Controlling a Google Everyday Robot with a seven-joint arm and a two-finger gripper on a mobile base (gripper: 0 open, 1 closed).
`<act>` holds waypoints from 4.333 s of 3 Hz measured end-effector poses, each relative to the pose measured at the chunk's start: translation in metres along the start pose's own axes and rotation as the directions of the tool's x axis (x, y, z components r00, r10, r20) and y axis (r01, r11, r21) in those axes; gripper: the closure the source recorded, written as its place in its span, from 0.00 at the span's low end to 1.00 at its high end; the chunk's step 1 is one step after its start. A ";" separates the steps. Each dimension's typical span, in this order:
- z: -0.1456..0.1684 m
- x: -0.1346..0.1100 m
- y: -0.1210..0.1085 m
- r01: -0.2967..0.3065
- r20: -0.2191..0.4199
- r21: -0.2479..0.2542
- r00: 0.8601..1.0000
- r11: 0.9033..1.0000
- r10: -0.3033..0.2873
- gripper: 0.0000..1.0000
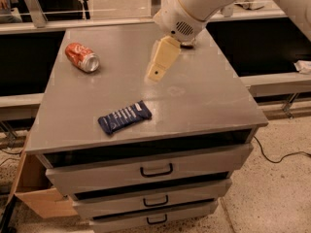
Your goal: Move coke can near rxbar blueberry
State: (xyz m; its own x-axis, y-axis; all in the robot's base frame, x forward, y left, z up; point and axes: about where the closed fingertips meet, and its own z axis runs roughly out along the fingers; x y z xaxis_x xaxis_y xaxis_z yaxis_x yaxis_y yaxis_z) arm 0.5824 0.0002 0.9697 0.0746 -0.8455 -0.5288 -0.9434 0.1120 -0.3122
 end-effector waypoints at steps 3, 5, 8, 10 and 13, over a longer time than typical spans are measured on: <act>0.038 -0.025 -0.016 -0.020 0.064 0.028 0.998 0.999 0.018 0.00; 0.110 -0.079 -0.053 -0.192 0.115 0.059 0.976 0.980 0.184 0.00; 0.194 -0.088 -0.104 -0.405 0.153 0.036 0.906 0.914 0.395 0.00; 0.239 -0.106 -0.120 -0.441 0.176 -0.006 0.883 0.897 0.436 0.00; 0.265 -0.121 -0.095 -0.454 0.153 -0.090 0.873 0.887 0.463 0.63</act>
Offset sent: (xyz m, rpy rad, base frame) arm 0.0109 0.0121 -0.0046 0.0472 -0.0289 0.0044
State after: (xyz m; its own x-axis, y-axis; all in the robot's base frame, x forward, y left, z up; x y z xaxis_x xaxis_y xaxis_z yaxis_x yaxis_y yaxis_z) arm 0.7489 0.2299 0.8542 -0.3219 -0.6068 -0.7268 -0.8992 0.4363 0.0340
